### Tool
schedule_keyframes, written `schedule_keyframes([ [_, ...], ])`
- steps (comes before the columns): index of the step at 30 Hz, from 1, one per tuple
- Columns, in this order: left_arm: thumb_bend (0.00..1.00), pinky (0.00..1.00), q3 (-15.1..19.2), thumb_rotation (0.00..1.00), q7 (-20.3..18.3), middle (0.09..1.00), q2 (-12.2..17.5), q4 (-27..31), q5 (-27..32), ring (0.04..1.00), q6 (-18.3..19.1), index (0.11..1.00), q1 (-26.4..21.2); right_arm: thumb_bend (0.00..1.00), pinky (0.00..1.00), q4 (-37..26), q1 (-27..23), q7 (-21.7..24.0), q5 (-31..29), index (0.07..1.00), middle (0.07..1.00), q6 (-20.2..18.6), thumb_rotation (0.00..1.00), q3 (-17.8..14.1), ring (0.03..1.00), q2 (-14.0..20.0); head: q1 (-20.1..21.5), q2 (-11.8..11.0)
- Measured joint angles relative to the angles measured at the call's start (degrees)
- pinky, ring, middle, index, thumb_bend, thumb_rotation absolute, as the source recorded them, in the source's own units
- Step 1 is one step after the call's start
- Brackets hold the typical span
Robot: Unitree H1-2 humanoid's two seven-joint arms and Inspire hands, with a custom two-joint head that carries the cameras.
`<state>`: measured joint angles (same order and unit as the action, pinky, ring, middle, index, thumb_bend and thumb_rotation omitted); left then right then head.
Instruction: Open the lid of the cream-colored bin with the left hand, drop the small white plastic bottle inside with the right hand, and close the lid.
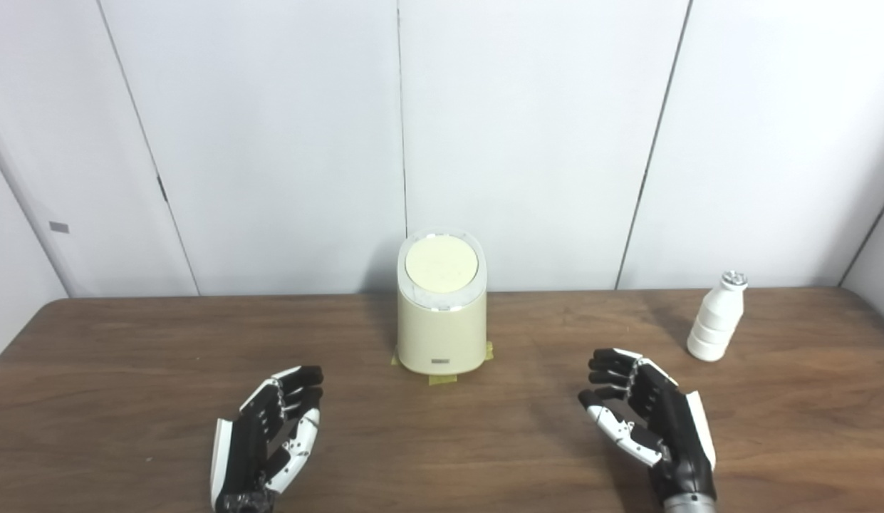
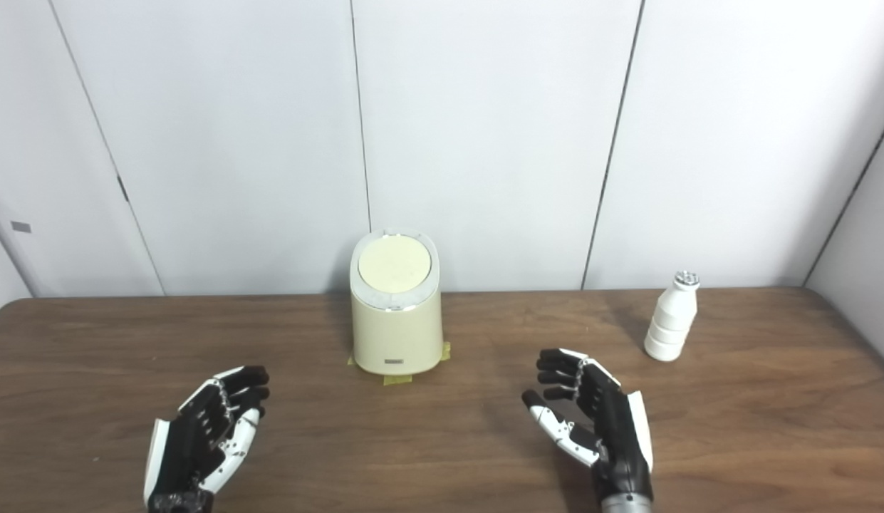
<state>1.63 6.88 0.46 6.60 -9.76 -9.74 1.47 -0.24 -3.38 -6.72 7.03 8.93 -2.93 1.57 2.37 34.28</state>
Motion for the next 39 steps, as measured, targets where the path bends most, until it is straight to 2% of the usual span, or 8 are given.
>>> schedule_keyframes([
  [6, 0.24, 0.61, 0.1, 0.24, 0.0, 0.708, 0.0, 0.0, 0.1, 0.685, 0.0, 0.697, 0.0, 0.26, 0.56, 0.0, 0.0, 0.0, 0.3, 0.633, 0.656, 0.0, 0.12, 0.0, 0.638, 0.0, 0.3, -0.2],
  [12, 0.25, 0.61, 0.2, 0.27, 0.0, 0.708, 0.0, 0.0, 0.4, 0.687, 0.0, 0.697, 0.0, 0.27, 0.55, 0.2, -0.2, 0.0, 0.3, 0.632, 0.651, 0.0, 0.16, 0.0, 0.632, -0.1, 0.5, -0.2],
  [17, 0.33, 0.64, 0.9, 0.35, 0.2, 0.726, -0.2, 0.5, 0.3, 0.715, 0.4, 0.722, 0.0, 0.27, 0.55, 0.6, -0.5, -0.1, 0.3, 0.63, 0.646, 0.5, 0.11, 0.0, 0.628, -0.2, 0.5, -0.4],
  [21, 0.4, 0.69, 1.7, 0.45, 1.7, 0.758, -0.2, 2.2, -3.4, 0.754, 3.5, 0.753, 0.1, 0.26, 0.56, 0.7, -0.6, -0.1, 0.4, 0.634, 0.651, 0.4, 0.11, 0.0, 0.634, -0.2, 0.5, -0.5],
  [26, 0.52, 0.74, 1.6, 0.55, 1.9, 0.794, -0.1, 5.4, -4.7, 0.792, 5.0, 0.781, -1.1, 0.27, 0.56, 0.7, -0.6, -0.1, 0.3, 0.631, 0.647, 0.4, 0.08, 0.0, 0.628, -0.2, 0.1, -0.6],
  [31, 0.66, 0.76, 1.9, 0.59, 1.6, 0.813, -0.2, 9.1, -5.0, 0.816, 11.1, 0.799, -5.5, 0.26, 0.56, 0.9, -0.8, -0.1, 0.3, 0.631, 0.646, 0.4, 0.08, 0.0, 0.626, -0.3, -0.1, -0.9],
  [35, 0.73, 0.75, 2.0, 0.54, 1.7, 0.846, -0.2, 11.3, -7.0, 0.84, 15.5, 0.834, -10.6, 0.28, 0.55, 1.2, -1.1, -0.1, 0.3, 0.629, 0.644, 0.4, 0.1, 0.0, 0.624, -0.3, -0.3, -1.0],
  [39, 0.85, 0.86, 1.9, 0.52, 1.8, 0.915, -0.3, 11.8, -8.7, 0.916, 19.3, 0.893, -15.9, 0.28, 0.56, 1.3, -1.2, -0.1, 0.0, 0.627, 0.645, 0.4, 0.1, 0.0, 0.628, -0.4, -0.3, -1.1],
])
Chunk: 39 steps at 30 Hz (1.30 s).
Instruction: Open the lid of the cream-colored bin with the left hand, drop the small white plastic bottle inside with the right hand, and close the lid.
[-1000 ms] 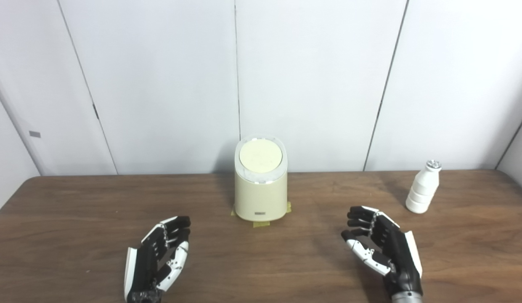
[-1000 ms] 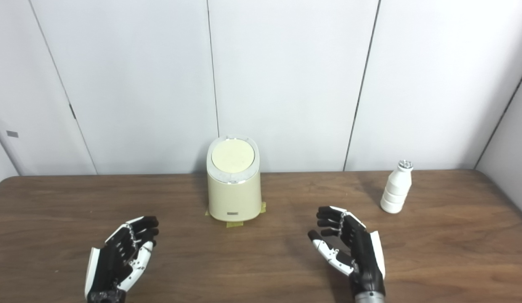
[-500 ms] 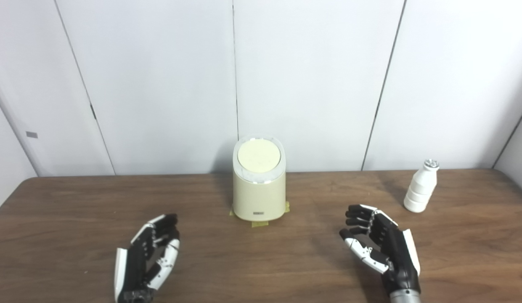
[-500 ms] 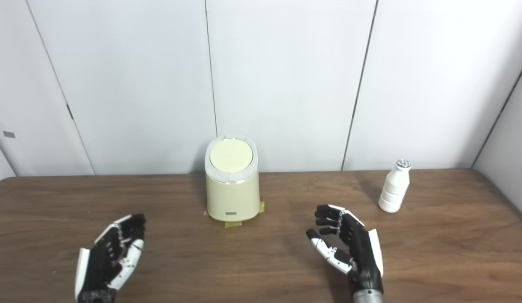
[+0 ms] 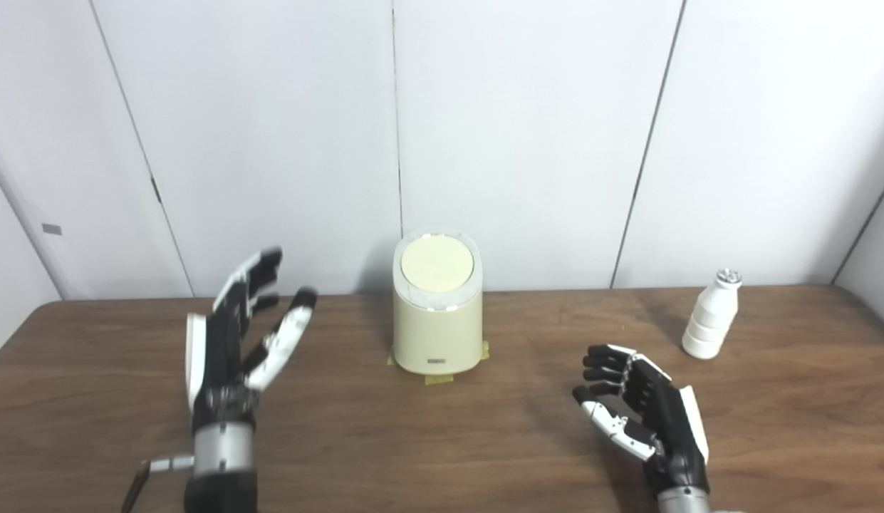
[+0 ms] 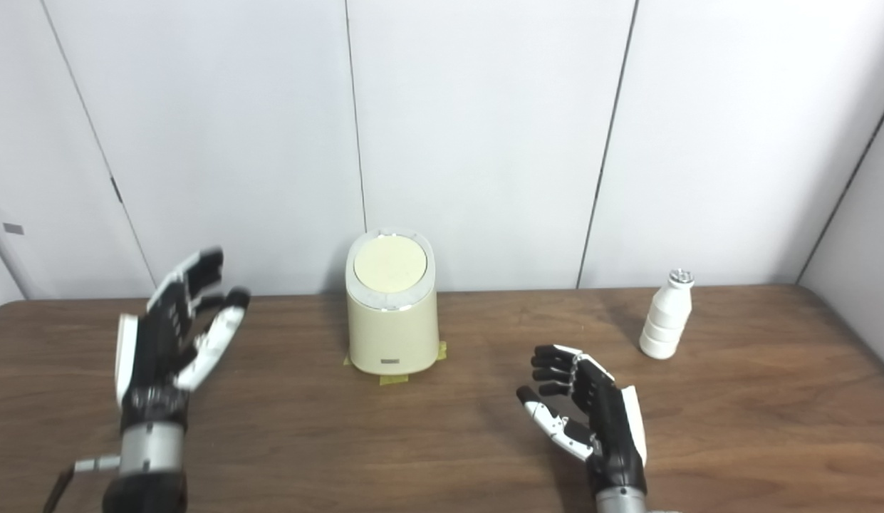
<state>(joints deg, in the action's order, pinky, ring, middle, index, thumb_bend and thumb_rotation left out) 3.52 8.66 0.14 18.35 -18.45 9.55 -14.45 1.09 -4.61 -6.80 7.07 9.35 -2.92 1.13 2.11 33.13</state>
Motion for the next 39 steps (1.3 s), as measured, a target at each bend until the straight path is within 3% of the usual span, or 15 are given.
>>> schedule_keyframes([
  [4, 0.87, 0.88, -0.8, 0.5, -0.6, 0.946, 0.4, -0.5, -1.3, 0.948, 3.9, 0.941, -5.2, 0.29, 0.56, 0.0, 0.0, 0.0, 0.0, 0.626, 0.642, 0.0, 0.13, 0.0, 0.626, 0.0, -0.3, 0.3],
  [10, 0.87, 0.84, -6.4, 0.53, -3.6, 0.949, 3.5, -3.4, -9.5, 0.931, 10.6, 0.967, -13.0, 0.27, 0.55, 0.0, 0.0, -0.1, 0.4, 0.62, 0.633, 0.0, 0.1, 0.1, 0.616, 0.0, -0.4, 0.2],
  [16, 0.91, 0.87, -10.6, 0.53, -6.6, 0.999, 4.4, -7.0, -14.9, 0.995, 16.2, 0.996, -18.3, 0.29, 0.56, 0.1, -0.1, -0.1, 0.5, 0.622, 0.636, 0.3, 0.17, 0.2, 0.621, 0.0, -0.6, -0.3],
  [20, 0.92, 0.83, -12.2, 0.53, -7.4, 1.0, 4.3, -11.1, -17.5, 0.983, 17.2, 1.0, -20.5, 0.29, 0.56, 0.1, -0.1, 0.0, 0.6, 0.621, 0.635, 0.3, 0.15, 0.3, 0.618, 0.0, -0.4, -0.4],
  [22, 0.92, 0.94, -13.2, 0.48, -7.6, 1.0, 4.4, -12.6, -19.0, 0.996, 17.3, 1.0, -21.2, 0.28, 0.56, 0.1, -0.2, 0.0, 0.6, 0.621, 0.636, 0.4, 0.14, 0.3, 0.619, 0.0, -0.4, -0.4],
  [24, 0.91, 0.99, -14.1, 0.44, -7.6, 1.0, 4.5, -14.5, -20.2, 1.0, 17.3, 1.0, -22.2, 0.28, 0.56, 0.1, -0.2, -0.1, 0.7, 0.623, 0.637, 0.4, 0.14, 0.3, 0.621, 0.0, -0.4, -0.4],
  [36, 0.86, 1.0, -18.8, 0.32, -7.1, 1.0, 6.4, -19.9, -24.5, 1.0, 16.3, 0.99, -24.0, 0.28, 0.55, -0.2, -0.1, -0.2, 1.0, 0.624, 0.638, 0.0, 0.14, 0.2, 0.618, -0.3, 0.3, -0.2],
  [39, 0.81, 1.0, -19.5, 0.37, -7.1, 1.0, 6.5, -20.2, -25.2, 1.0, 16.2, 0.984, -24.0, 0.28, 0.56, -0.3, 0.0, -0.2, 0.9, 0.627, 0.645, -0.1, 0.13, 0.2, 0.626, -0.3, 0.4, -0.2],
])
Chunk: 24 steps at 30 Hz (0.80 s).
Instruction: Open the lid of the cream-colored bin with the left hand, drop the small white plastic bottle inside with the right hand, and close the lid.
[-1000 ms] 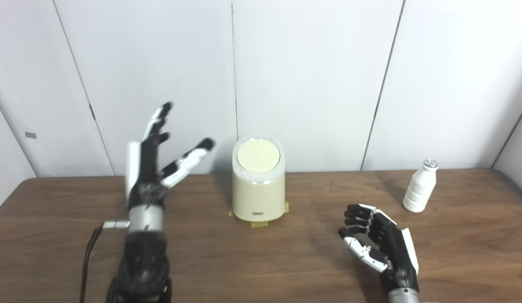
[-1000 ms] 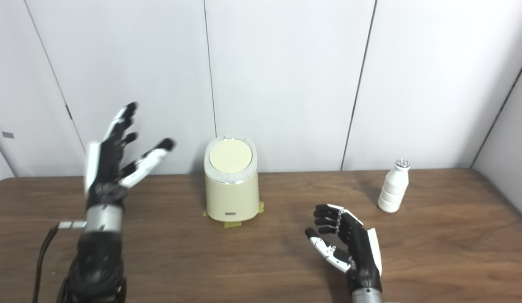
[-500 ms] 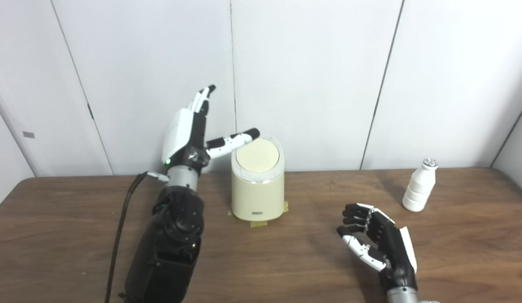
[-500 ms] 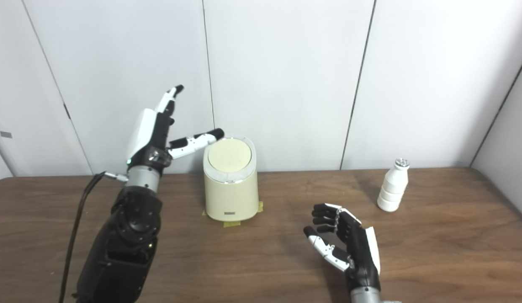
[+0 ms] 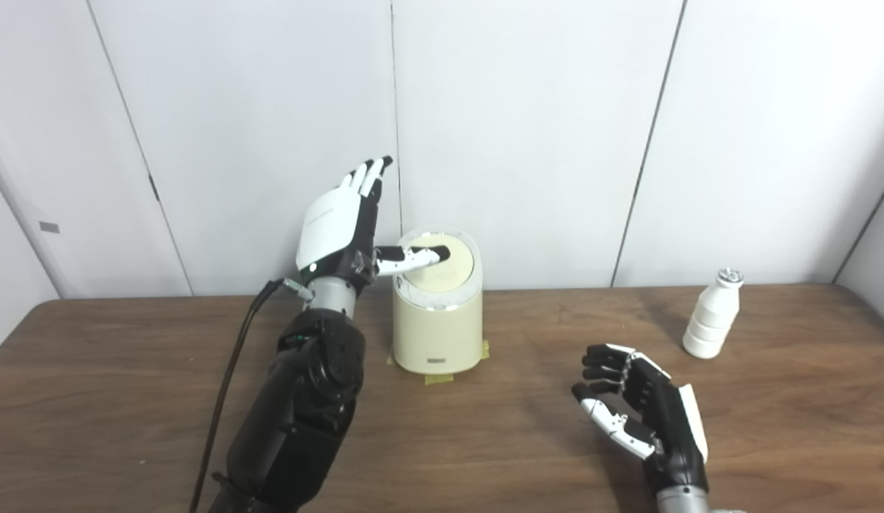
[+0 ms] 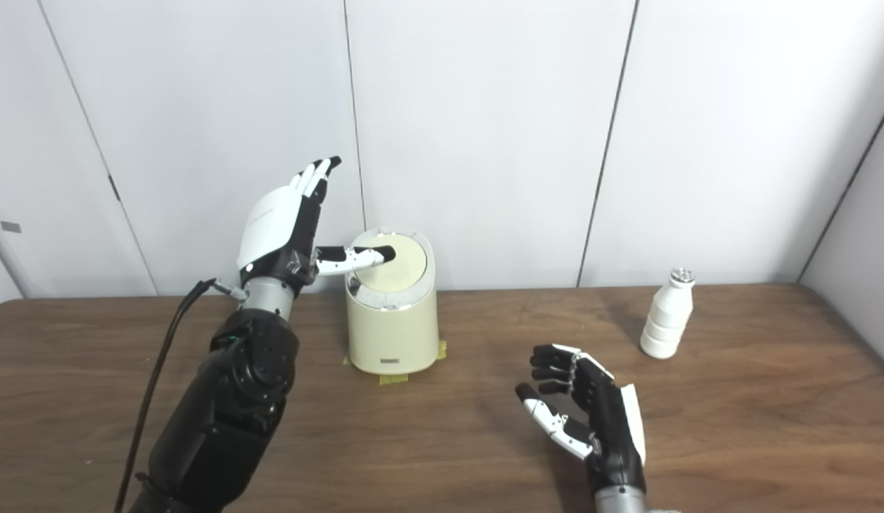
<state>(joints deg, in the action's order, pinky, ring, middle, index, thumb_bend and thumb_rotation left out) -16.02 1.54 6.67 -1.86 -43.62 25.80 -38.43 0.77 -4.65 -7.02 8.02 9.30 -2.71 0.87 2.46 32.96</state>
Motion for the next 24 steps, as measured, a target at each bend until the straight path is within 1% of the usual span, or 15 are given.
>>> schedule_keyframes([
  [2, 0.78, 1.0, -0.4, 0.44, 0.0, 1.0, 0.0, -0.4, -0.2, 1.0, 0.0, 0.988, 0.0, 0.28, 0.56, -0.1, 0.0, 0.0, -0.2, 0.629, 0.649, -0.2, 0.13, 0.0, 0.63, 0.0, 0.1, 0.1],
  [3, 0.77, 1.0, -0.6, 0.46, 0.0, 1.0, 0.0, -0.7, -0.3, 1.0, 0.0, 0.992, 0.0, 0.28, 0.56, -0.1, 0.0, 0.0, -0.3, 0.63, 0.65, -0.3, 0.13, 0.0, 0.631, 0.0, 0.1, 0.1],
  [4, 0.76, 1.0, -0.8, 0.46, 0.0, 1.0, 0.0, -1.0, -0.6, 1.0, 0.0, 0.993, 0.0, 0.28, 0.56, -0.1, 0.0, 0.0, -0.4, 0.629, 0.65, -0.4, 0.13, -0.1, 0.632, 0.0, 0.1, 0.1],
  [7, 0.75, 1.0, -1.1, 0.39, 0.0, 1.0, 0.0, -1.8, -1.4, 1.0, 0.0, 0.987, 0.0, 0.28, 0.56, -0.1, 0.1, 0.0, -0.5, 0.63, 0.646, -0.4, 0.15, -0.1, 0.632, 0.0, 0.3, 0.3],
  [9, 0.76, 1.0, -1.3, 0.35, 0.3, 1.0, 0.0, -2.7, -1.9, 1.0, 0.0, 0.976, -0.2, 0.29, 0.56, -0.2, 0.1, 0.0, -0.5, 0.626, 0.642, -0.4, 0.18, -0.1, 0.632, 0.0, 0.4, 0.3],
  [10, 0.77, 1.0, -1.4, 0.33, 0.4, 1.0, 0.0, -3.4, -2.2, 1.0, -0.1, 0.974, -0.3, 0.3, 0.56, -0.2, 0.2, 0.0, -0.4, 0.623, 0.64, -0.4, 0.2, 0.0, 0.629, 0.0, 0.6, -0.2],
  [11, 0.77, 1.0, -1.4, 0.32, 0.5, 1.0, 0.1, -3.9, -2.3, 1.0, -0.1, 0.974, -0.3, 0.3, 0.56, -0.3, 0.2, 0.0, -0.2, 0.623, 0.64, -0.4, 0.21, 0.1, 0.63, 0.1, 0.9, 0.1],
  [16, 0.76, 1.0, -1.5, 0.31, 2.0, 0.987, 0.1, -6.4, -2.4, 1.0, -0.5, 0.961, -0.4, 0.3, 0.56, -0.8, 0.6, 0.0, 0.1, 0.617, 0.639, -0.6, 0.19, 0.1, 0.624, 0.0, 1.1, 0.2],
  [20, 0.75, 1.0, -1.7, 0.3, 3.7, 0.978, -0.2, -8.9, -2.4, 1.0, -2.1, 0.954, -0.5, 0.29, 0.56, -1.7, 1.3, -0.2, 0.0, 0.619, 0.64, -1.5, 0.14, 0.0, 0.623, -0.4, 1.1, 0.3],
  [24, 0.75, 1.0, -2.0, 0.28, 5.3, 0.98, -0.2, -11.2, -2.4, 1.0, -2.6, 0.953, -0.8, 0.29, 0.56, -1.8, 1.4, -0.3, 0.1, 0.62, 0.641, -1.6, 0.14, 0.1, 0.622, -0.5, 0.9, 0.4],
])
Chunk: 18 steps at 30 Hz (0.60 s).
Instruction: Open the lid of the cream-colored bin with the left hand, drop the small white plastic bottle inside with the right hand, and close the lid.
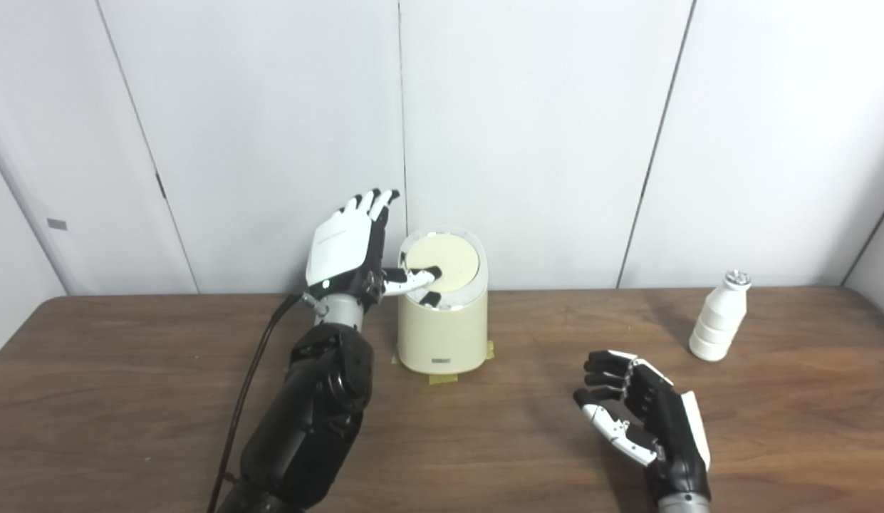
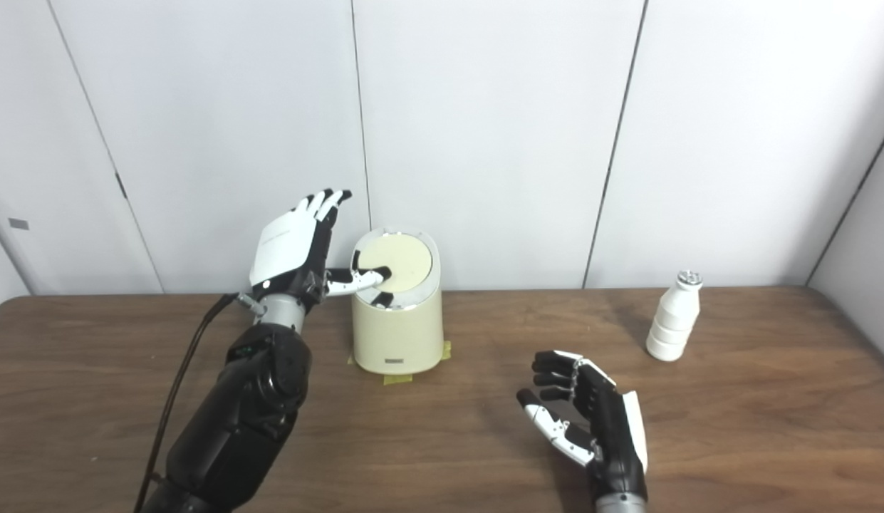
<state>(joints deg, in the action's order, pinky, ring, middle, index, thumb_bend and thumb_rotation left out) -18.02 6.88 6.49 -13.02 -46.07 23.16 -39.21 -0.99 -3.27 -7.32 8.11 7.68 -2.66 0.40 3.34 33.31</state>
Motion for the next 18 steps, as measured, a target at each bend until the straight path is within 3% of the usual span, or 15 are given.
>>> schedule_keyframes([
  [10, 0.76, 1.0, -1.3, 0.24, 1.8, 0.972, 0.0, -2.6, -0.4, 0.995, -0.5, 0.953, -0.8, 0.29, 0.57, -0.6, 0.5, -0.2, 0.1, 0.628, 0.646, -0.5, 0.16, 0.0, 0.638, -0.6, 0.2, 0.0],
  [18, 0.72, 1.0, -1.7, 0.36, 2.1, 0.965, -0.1, -4.4, -1.0, 0.984, -0.5, 0.953, -1.2, 0.29, 0.56, -0.7, 0.5, -0.3, 0.3, 0.624, 0.643, -0.7, 0.13, 0.1, 0.627, -1.4, 0.4, 0.0],
])
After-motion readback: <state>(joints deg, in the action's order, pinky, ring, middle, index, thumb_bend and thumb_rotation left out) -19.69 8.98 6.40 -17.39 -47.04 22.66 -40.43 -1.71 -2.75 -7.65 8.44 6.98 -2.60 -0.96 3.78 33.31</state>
